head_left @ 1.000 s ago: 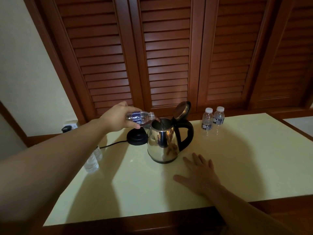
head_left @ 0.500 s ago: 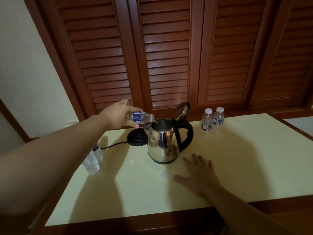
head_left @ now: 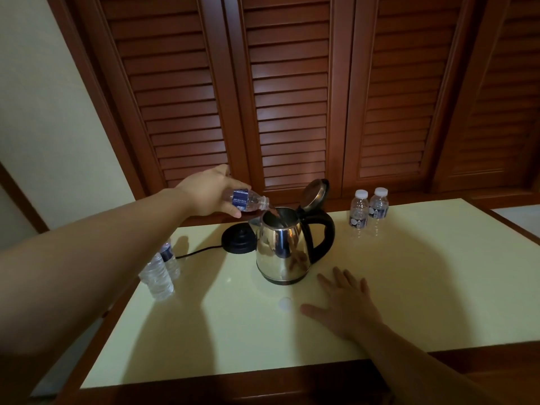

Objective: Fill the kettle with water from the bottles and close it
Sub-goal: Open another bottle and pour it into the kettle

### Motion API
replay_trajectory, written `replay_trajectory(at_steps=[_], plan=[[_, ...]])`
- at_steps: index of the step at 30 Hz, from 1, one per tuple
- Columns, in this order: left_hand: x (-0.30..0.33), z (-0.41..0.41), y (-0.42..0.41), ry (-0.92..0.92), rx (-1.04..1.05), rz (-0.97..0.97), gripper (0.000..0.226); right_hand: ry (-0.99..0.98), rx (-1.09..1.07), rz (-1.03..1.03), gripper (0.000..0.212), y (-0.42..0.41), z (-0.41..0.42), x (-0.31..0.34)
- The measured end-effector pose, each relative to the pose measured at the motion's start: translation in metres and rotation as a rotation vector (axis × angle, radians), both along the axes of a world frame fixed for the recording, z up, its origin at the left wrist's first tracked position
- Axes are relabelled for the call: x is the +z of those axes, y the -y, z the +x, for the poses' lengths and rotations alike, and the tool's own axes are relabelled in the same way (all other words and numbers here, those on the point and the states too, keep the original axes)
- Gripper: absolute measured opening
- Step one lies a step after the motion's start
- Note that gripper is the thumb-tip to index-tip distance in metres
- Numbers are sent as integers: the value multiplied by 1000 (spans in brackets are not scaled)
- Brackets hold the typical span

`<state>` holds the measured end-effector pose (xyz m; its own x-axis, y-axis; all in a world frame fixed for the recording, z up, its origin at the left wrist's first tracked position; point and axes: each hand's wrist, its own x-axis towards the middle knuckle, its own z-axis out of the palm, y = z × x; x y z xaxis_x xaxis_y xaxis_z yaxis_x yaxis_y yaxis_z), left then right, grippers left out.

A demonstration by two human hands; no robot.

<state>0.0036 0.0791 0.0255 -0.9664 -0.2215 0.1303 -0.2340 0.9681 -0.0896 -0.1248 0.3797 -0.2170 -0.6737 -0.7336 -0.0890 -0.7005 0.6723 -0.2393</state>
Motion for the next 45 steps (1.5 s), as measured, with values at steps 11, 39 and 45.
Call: replay_trajectory(at_steps=[11, 39, 45], plan=[[18, -7, -6, 33, -29, -186, 76, 3, -8, -11, 108, -1, 1, 0], [21, -21, -23, 51, -190, -500, 69, -5, -19, -10, 106, 1, -1, -5], [0, -13, -22, -67, -13, -332, 71, -20, -13, -14, 104, 1, -2, -5]])
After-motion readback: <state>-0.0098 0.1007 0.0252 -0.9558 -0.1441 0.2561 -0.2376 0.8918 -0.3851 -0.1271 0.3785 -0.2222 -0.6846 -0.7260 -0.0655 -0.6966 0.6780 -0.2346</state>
